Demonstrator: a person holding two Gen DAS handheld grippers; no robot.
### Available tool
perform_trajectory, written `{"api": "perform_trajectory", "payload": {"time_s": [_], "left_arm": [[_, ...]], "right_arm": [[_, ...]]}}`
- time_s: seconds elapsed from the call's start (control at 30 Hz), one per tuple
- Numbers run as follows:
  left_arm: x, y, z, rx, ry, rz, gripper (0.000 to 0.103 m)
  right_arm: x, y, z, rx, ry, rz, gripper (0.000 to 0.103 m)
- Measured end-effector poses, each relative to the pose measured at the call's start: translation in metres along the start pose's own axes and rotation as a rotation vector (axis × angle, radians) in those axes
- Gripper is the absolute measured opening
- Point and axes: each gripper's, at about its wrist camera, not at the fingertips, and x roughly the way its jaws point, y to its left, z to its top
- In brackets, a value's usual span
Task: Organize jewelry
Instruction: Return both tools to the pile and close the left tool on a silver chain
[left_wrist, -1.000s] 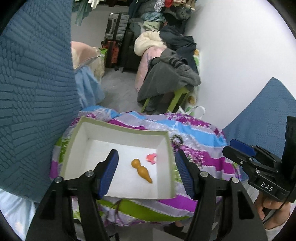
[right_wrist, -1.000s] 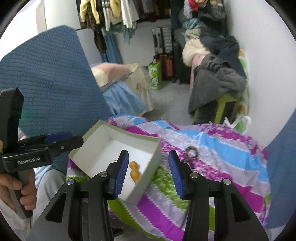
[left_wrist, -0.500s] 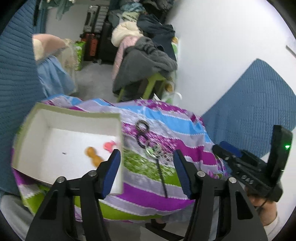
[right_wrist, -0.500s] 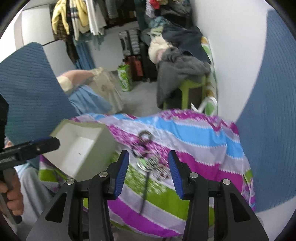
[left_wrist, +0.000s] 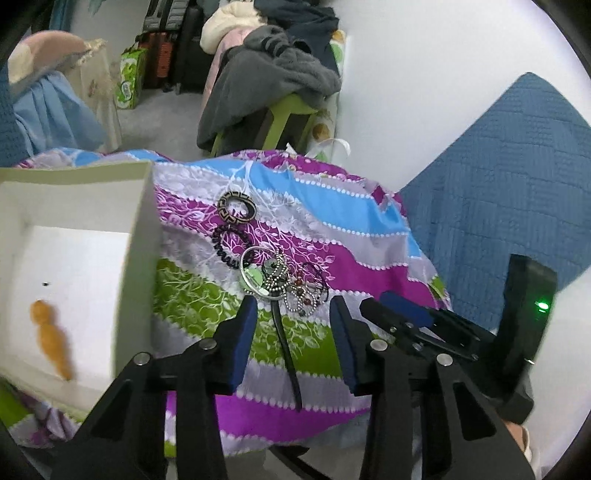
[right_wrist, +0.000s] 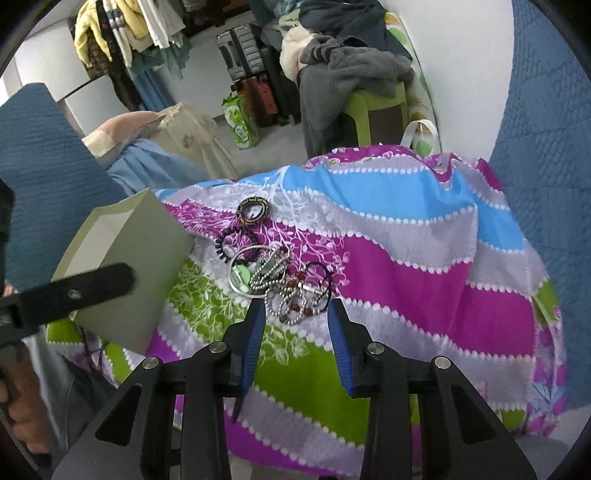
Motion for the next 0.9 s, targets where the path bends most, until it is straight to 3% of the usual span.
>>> {"api": "perform_trajectory", "payload": {"time_s": [0.13, 0.2, 0.37, 0.53, 0.9], "left_arm": [[0.034, 0.007, 0.003, -0.018, 0.028, 0.05, 0.04], [0.05, 0.013, 0.004, -0.03, 0.046, 0.072, 0.028], [0.077, 0.025, 0.005, -0.038, 0.08, 0.116, 0.027], [0.086, 0.028, 0.009, -0.029, 0.078, 0.126, 0.027], [0.099, 0.03, 0.016, -0.029, 0.082, 0.108, 0.007]], "right_arm": [[0.02, -0.009, 0.005, 0.006, 0.026, 0.016, 0.033], [0.03, -0.013, 0.006, 0.015, 0.048, 0.016, 0.033], [0.051, -0.024, 0.005, 0.029, 0.101, 0.002, 0.025], [0.063, -0.03, 0.005, 0.02, 0.129, -0.01, 0.024], [0.077, -0.031, 0.004, 0.013, 0.164, -0.021, 0.024]]}}
